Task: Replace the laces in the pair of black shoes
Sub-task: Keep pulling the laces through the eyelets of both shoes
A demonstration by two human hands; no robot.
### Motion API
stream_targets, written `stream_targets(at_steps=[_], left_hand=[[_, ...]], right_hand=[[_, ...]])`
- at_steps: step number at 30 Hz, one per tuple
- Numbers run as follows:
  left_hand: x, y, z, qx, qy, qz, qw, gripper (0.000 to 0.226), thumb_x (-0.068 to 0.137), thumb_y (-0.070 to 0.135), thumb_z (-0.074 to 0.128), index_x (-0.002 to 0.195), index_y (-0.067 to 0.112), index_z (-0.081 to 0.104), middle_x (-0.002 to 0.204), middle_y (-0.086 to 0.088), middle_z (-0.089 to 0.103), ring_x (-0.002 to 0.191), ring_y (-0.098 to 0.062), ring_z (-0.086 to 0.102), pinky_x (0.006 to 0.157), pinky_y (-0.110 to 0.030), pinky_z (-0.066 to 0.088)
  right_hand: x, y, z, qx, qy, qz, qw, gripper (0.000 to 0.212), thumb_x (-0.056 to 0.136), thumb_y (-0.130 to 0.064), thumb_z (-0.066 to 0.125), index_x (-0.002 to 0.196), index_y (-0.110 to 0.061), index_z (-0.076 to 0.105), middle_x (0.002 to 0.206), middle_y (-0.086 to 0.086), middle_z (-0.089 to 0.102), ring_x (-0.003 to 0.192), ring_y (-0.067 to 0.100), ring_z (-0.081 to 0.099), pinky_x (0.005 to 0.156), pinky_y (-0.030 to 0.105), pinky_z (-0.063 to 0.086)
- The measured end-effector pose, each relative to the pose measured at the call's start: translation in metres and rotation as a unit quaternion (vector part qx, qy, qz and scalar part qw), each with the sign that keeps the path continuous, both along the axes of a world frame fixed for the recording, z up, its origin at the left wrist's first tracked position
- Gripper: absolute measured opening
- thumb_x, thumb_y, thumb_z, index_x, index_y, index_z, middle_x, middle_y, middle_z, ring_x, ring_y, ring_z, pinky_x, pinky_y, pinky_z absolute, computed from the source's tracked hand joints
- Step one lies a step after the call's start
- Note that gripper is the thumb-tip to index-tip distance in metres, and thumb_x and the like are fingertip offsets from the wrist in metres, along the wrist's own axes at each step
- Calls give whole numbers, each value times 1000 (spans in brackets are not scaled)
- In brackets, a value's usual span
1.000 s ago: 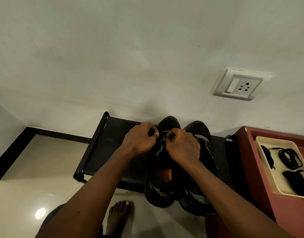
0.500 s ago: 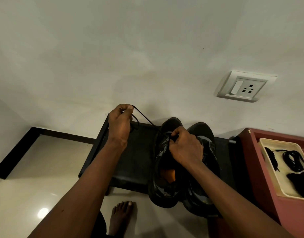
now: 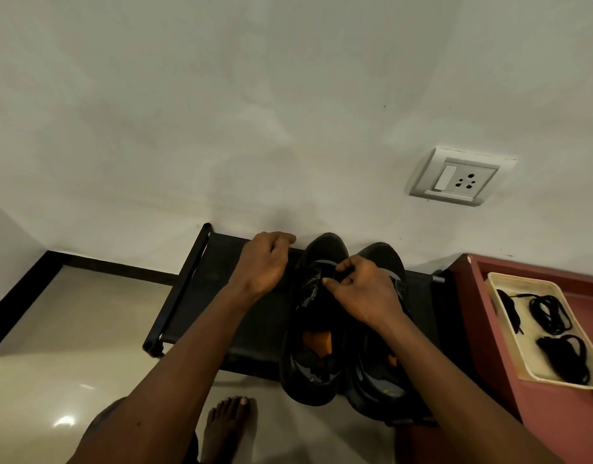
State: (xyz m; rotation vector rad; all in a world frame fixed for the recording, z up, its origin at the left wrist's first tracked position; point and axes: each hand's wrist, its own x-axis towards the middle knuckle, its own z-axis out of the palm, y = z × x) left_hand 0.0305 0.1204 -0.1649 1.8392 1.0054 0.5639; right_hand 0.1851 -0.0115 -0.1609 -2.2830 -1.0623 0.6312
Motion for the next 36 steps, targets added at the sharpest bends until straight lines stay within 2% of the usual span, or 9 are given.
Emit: stream_targets(at_steps=[2, 4, 6, 12, 19, 27, 29, 32, 36], left_hand=[[6, -5, -4, -12, -20, -21, 1000, 32, 107, 18, 47, 128, 17, 71, 119, 7, 71, 99, 4, 63, 78, 0, 45], [12, -12, -8, -24, -60, -22, 998, 24, 104, 16, 58, 120, 21, 76, 115, 10, 75, 100, 5, 67, 88, -11, 53], [17, -20, -8, -19, -89, -8, 996, 17, 101, 17, 65, 110, 22, 79, 101, 12, 77, 94, 2, 70, 86, -21, 57], [29, -27, -11, 6, -40, -64, 997, 11, 94, 19, 74, 100, 27, 79, 90, 15, 76, 88, 4, 70, 80, -12, 53], [37, -23, -19, 21, 60, -102, 993, 16, 89, 19, 79, 96, 31, 72, 88, 10, 72, 83, -2, 68, 82, -25, 59], [45, -30, -30, 32, 40, -53, 997, 21, 85, 21, 84, 83, 32, 66, 81, 12, 72, 77, 1, 68, 75, -21, 57], [43, -29, -31, 4, 19, -50, 999, 18, 84, 18, 85, 83, 27, 69, 79, 9, 74, 77, -2, 71, 78, -27, 60], [40, -27, -32, -69, -11, -55, 996, 13, 83, 13, 85, 85, 17, 73, 81, -1, 76, 82, -17, 74, 86, -42, 62], [40, -27, -33, -120, -40, -50, 991, 12, 83, 8, 84, 86, 10, 73, 82, -9, 76, 86, -28, 75, 88, -50, 61]], right_hand=[[0, -4, 2, -7, -2, 2, 1000, 33, 85, -46, 81, 106, -29, 62, 75, -6, 71, 74, 8, 69, 75, 36, 61], [0, -6, 5, -16, 1, 3, 1000, 33, 83, -47, 83, 102, -30, 61, 73, -6, 72, 72, 6, 69, 74, 34, 61], [0, -7, 8, -25, 13, 4, 1000, 29, 83, -44, 84, 95, -31, 61, 72, -4, 73, 69, 7, 70, 72, 35, 62], [4, -6, 10, -44, 41, 1, 998, 10, 86, -23, 76, 87, -13, 74, 72, 7, 74, 67, 19, 73, 72, 45, 64], [24, -7, 5, -41, 111, -32, 992, 15, 88, -16, 76, 76, -24, 74, 69, -5, 75, 63, 2, 71, 54, 19, 55], [28, -6, 8, -46, 200, -14, 979, 17, 90, -10, 76, 94, -26, 71, 89, 6, 76, 79, 16, 75, 68, 28, 63], [29, -7, 9, -37, 236, -28, 971, 20, 87, -13, 83, 103, -19, 72, 90, 6, 75, 79, 15, 73, 66, 26, 58], [27, -9, 10, -31, 244, -35, 969, 26, 78, -18, 91, 95, -16, 72, 89, 5, 74, 81, 14, 73, 66, 24, 57], [23, -8, 11, -35, 235, -36, 971, 32, 74, -21, 94, 93, -16, 70, 95, 7, 75, 92, 21, 74, 88, 42, 63]])
